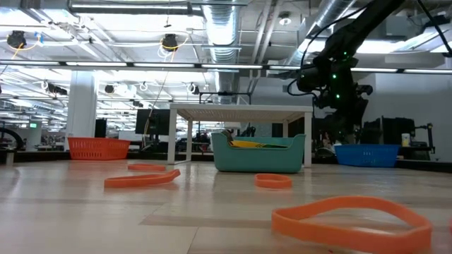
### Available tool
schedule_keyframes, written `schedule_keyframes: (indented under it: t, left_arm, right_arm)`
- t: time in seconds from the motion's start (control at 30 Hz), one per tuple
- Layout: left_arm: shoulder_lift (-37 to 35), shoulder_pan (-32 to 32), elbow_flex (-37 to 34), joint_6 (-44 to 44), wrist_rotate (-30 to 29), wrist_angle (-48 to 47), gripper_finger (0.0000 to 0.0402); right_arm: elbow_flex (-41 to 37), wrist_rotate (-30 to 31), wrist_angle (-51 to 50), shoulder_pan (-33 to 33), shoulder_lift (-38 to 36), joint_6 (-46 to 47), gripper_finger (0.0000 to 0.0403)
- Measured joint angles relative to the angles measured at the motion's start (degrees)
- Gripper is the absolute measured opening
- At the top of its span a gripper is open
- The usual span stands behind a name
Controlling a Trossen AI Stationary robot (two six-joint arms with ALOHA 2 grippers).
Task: Pick & Place Office Desk Supplies
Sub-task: Put the orange rubber band into the orange bin
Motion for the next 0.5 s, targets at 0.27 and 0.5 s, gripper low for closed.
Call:
schedule_keyframes:
  t: [0.27,0.5]
  left_arm:
    - [-0.2,0.0,0.0,-1.7,-7.2,-4.1,0.0099]
    - [-0.2,1.2,0.0,-5.5,-16.0,-11.3,0.0099]
  right_arm:
    - [0.0,-1.1,0.5,10.4,-9.4,4.6,0.0233]
    - [0.0,-6.4,-0.3,22.9,-20.9,10.5,0.0228]
